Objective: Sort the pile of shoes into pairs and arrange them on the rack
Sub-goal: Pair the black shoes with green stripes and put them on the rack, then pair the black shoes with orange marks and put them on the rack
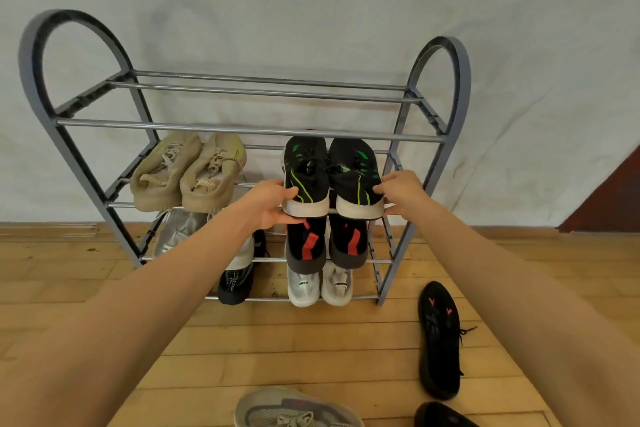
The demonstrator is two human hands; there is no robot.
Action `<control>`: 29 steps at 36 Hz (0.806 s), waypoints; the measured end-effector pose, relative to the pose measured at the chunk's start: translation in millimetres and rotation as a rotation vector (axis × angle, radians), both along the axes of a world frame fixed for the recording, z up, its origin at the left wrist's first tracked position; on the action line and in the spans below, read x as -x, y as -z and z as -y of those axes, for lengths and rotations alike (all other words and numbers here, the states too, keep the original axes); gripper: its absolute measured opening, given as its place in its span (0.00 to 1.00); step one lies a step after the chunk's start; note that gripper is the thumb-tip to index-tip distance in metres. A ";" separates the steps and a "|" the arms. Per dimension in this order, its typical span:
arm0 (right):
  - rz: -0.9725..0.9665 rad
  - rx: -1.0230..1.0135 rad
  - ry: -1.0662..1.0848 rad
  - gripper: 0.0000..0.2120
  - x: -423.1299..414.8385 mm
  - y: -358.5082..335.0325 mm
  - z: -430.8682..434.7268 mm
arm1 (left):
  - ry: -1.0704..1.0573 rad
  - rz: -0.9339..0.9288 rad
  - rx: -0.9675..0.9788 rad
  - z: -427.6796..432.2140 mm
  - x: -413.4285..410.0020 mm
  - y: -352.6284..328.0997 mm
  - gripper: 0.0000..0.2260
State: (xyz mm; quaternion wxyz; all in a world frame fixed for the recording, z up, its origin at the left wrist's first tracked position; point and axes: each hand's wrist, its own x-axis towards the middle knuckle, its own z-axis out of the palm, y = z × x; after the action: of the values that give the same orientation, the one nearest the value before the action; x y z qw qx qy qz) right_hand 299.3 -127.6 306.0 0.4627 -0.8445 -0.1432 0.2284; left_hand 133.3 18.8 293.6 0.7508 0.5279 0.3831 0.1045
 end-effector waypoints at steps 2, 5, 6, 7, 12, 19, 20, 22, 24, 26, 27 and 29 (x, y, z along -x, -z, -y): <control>0.112 0.026 0.001 0.10 -1.6 4.0 0.6 | 0.005 -0.003 -0.023 -0.3 -0.6 1.5 0.16; 0.194 0.044 -0.014 0.08 -0.8 8.9 0.4 | 0.017 -0.013 -0.034 0.4 0.6 3.3 0.16; 0.210 0.047 -0.015 0.08 -0.7 10.5 0.4 | 0.019 -0.020 -0.042 0.7 1.0 3.2 0.16; 0.226 0.054 -0.014 0.08 -0.7 12.0 0.9 | 0.022 -0.030 -0.056 1.7 1.0 3.0 0.16; 0.300 0.107 -0.055 0.10 0.2 19.4 8.4 | 0.033 -0.072 -0.204 13.2 4.9 3.5 0.16; 0.664 0.087 -0.166 0.18 33.6 25.5 40.1 | 0.007 -0.346 -0.877 51.3 28.4 33.5 0.24; 0.742 0.068 -0.199 0.17 40.2 27.4 49.3 | 0.017 -0.347 -0.989 60.7 35.5 40.8 0.24; 0.895 0.008 -0.283 0.16 52.8 34.8 69.1 | 0.077 -0.325 -1.158 76.6 48.1 58.9 0.23; 1.005 -0.008 -0.377 0.14 62.3 50.8 89.8 | 0.219 -0.345 -1.285 89.2 56.7 79.7 0.21; 1.045 0.048 -0.445 0.13 67.9 75.1 110.8 | 0.390 -0.355 -1.355 100.1 62.6 100.7 0.19; 1.030 0.094 -0.478 0.13 69.5 89.3 121.6 | 0.472 -0.358 -1.368 105.6 64.8 111.6 0.18; 0.904 0.216 -0.546 0.15 71.1 119.0 142.3 | 0.632 -0.396 -1.337 116.0 67.0 134.8 0.19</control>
State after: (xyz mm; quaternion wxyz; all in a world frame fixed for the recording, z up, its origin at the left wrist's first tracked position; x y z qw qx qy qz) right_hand 228.1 -270.0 187.0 0.1893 -0.8334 -0.5182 -0.0322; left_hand 66.2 -97.2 158.7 0.1832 0.9632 0.1967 -0.0021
